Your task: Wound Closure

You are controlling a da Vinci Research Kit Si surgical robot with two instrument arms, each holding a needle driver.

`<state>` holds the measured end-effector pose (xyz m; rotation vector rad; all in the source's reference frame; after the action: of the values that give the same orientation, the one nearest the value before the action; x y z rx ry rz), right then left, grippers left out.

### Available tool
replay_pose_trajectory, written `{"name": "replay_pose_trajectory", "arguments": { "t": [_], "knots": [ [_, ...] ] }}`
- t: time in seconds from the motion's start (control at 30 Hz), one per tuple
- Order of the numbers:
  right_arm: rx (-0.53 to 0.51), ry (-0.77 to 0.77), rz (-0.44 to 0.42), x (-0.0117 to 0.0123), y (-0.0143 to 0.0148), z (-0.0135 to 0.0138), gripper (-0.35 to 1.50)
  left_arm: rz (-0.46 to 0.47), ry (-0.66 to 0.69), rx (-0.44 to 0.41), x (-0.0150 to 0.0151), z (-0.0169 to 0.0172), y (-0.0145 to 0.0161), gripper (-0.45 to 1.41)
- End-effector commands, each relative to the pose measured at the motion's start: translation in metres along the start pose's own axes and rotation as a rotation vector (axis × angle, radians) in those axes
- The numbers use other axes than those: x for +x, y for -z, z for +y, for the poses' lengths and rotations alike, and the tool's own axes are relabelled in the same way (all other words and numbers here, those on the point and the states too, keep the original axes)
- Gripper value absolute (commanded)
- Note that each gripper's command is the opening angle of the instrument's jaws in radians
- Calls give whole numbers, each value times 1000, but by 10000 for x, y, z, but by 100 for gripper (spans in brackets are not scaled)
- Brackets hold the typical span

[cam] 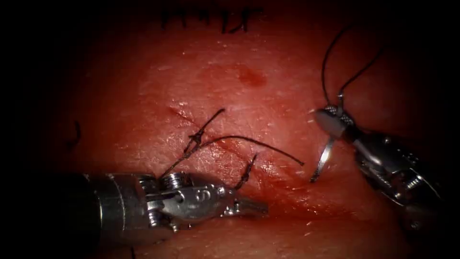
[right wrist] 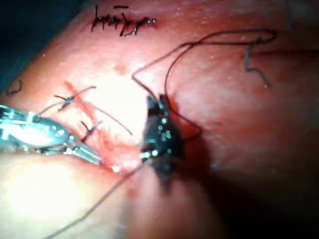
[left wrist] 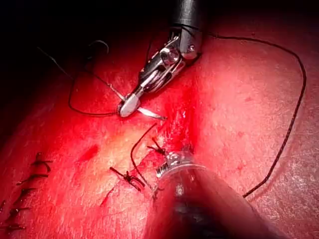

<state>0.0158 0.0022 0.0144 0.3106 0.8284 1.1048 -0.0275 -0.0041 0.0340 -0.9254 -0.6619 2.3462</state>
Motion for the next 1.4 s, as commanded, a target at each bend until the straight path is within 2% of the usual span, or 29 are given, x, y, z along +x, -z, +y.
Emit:
{"name": "replay_pose_trajectory", "arguments": {
  "t": [0.03, 0.23, 0.37, 0.63, 0.97, 1.17, 1.4],
  "knots": [
    [0, 1, -1, -6, -8, -4, -35, 0, 0, -2, 0, 0, -8, -42],
    [57, -4, -10, -9, -21, -21, -35, 0, 0, -2, 0, 0, -8, -43],
    [59, -6, -24, -9, -20, -32, -35, 0, 0, 0, 0, 0, -7, -43],
    [-3, 281, -16, 3, -4, -47, -35, 0, 0, 0, 0, 0, -7, -43],
    [-8, 390, -15, 15, 10, -91, -35, 0, 1, 0, 0, 0, -7, -43],
    [12, 395, 19, 10, 7, -96, -35, -3, 2, -1, 2, 1, -5, -43],
    [12, 399, 5, 3, 10, -102, -35, -2, 3, 0, 3, 0, -3, -43]
  ]
}}
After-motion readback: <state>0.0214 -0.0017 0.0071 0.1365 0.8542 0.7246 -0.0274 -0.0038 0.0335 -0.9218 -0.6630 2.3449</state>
